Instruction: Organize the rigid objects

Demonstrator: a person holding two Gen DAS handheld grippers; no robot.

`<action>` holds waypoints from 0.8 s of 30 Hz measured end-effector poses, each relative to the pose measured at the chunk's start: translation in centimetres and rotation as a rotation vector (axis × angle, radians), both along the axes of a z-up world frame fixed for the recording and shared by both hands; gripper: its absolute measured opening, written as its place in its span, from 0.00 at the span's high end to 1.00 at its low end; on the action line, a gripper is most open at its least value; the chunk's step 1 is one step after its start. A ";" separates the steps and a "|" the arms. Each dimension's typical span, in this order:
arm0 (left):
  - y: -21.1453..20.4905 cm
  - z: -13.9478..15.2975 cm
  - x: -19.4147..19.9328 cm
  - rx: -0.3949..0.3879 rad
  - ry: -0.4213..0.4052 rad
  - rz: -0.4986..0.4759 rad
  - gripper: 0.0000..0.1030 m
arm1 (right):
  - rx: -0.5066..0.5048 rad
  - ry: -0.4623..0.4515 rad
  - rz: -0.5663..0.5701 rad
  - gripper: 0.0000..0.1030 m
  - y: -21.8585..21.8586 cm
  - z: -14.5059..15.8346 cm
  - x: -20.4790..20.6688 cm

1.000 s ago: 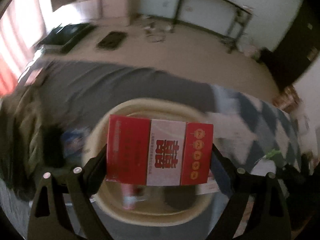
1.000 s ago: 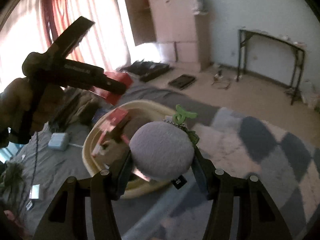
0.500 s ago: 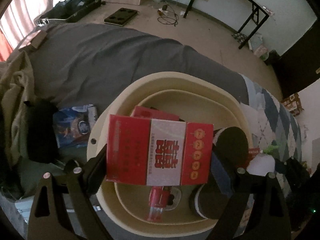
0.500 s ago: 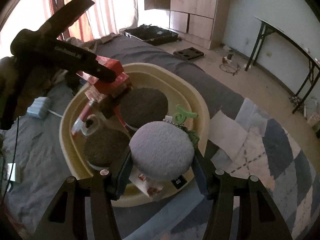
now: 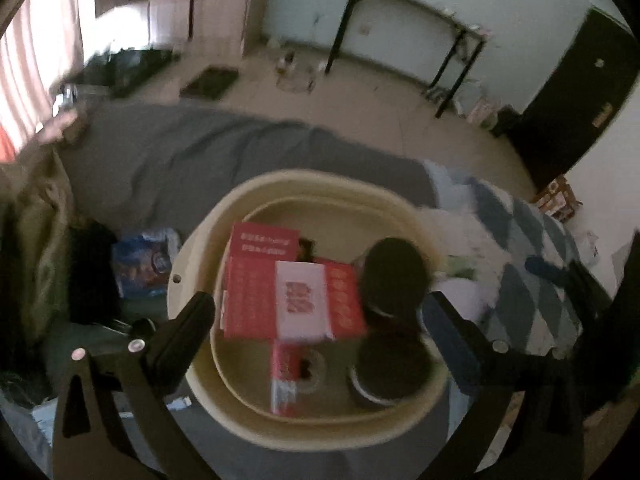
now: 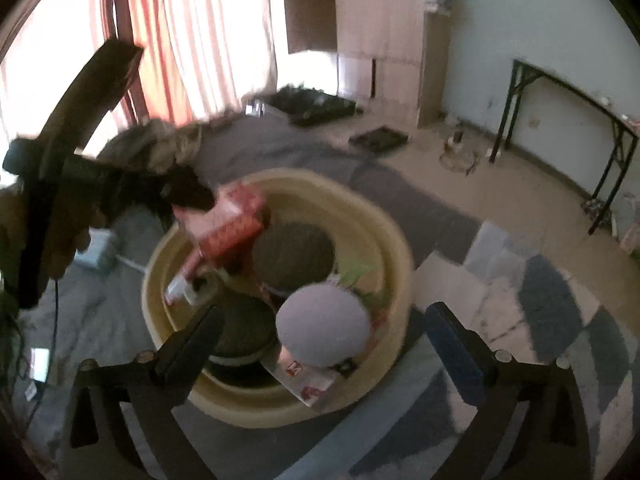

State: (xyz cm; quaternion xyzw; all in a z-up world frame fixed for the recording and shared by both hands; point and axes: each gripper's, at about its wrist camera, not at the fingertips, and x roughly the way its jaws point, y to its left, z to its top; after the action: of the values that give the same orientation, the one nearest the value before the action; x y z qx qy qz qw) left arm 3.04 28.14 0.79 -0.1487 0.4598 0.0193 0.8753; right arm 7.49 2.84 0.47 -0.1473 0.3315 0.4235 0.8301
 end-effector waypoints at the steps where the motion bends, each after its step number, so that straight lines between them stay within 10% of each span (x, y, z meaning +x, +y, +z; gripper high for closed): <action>1: -1.2 0.8 -1.4 0.006 -0.031 -0.007 0.00 | 0.025 -0.021 -0.004 0.00 -1.2 0.6 -0.4; 11: -11.0 -7.9 -10.0 0.104 -0.017 0.100 0.00 | -0.097 -0.021 0.057 0.00 -7.9 -8.6 -4.8; 16: -11.4 -13.2 -10.0 0.118 0.063 0.205 0.00 | -0.076 0.068 0.039 0.00 -6.1 -12.2 -3.4; 24: -11.8 -14.5 -8.1 0.238 0.000 0.250 0.00 | -0.162 -0.033 0.048 0.00 -3.5 -14.7 -3.6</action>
State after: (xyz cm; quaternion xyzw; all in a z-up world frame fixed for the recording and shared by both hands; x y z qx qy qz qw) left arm -5.09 16.30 -13.68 -0.1001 0.4323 0.1822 0.8775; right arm 3.90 -0.63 -14.27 -0.2291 0.3472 0.4125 0.8105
